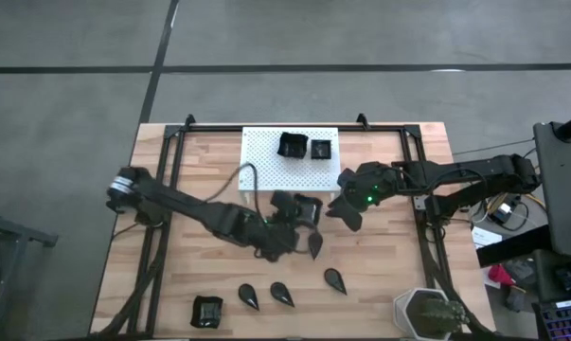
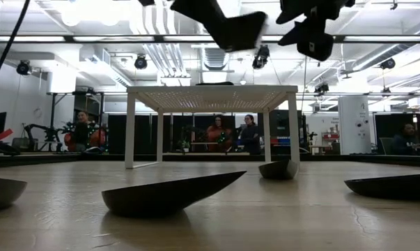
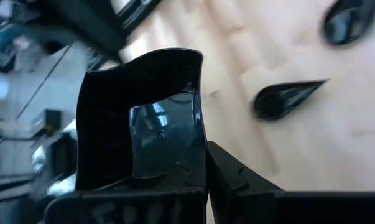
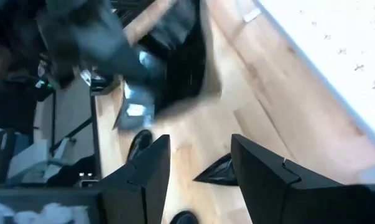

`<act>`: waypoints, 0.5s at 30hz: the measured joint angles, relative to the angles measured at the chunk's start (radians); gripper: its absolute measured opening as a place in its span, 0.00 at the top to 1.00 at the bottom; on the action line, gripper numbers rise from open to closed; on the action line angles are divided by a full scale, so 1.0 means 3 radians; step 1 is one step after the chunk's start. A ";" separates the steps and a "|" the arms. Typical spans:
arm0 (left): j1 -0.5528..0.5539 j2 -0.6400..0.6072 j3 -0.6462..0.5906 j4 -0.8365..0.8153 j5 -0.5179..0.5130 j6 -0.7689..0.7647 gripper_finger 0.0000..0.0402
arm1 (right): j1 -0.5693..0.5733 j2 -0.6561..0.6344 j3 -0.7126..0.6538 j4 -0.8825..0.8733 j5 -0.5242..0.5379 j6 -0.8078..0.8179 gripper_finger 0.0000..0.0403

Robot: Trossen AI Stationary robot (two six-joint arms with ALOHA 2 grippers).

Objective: Pick & Place Mini shaped plates
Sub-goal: Stack the distorted square plate on top of the distorted square plate on the shelf

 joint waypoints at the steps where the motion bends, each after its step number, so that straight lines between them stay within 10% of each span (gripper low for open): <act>1: 0.0028 -0.0071 -0.0006 -0.0041 -0.0043 -0.0001 1.00 | 0.0004 0.0000 -0.0003 0.0017 0.0005 -0.0038 0.59; 15: 0.1056 -0.0620 -0.0011 -0.0104 0.0681 0.0377 1.00 | 0.0012 0.0000 -0.0006 0.0406 0.0155 -0.0619 0.61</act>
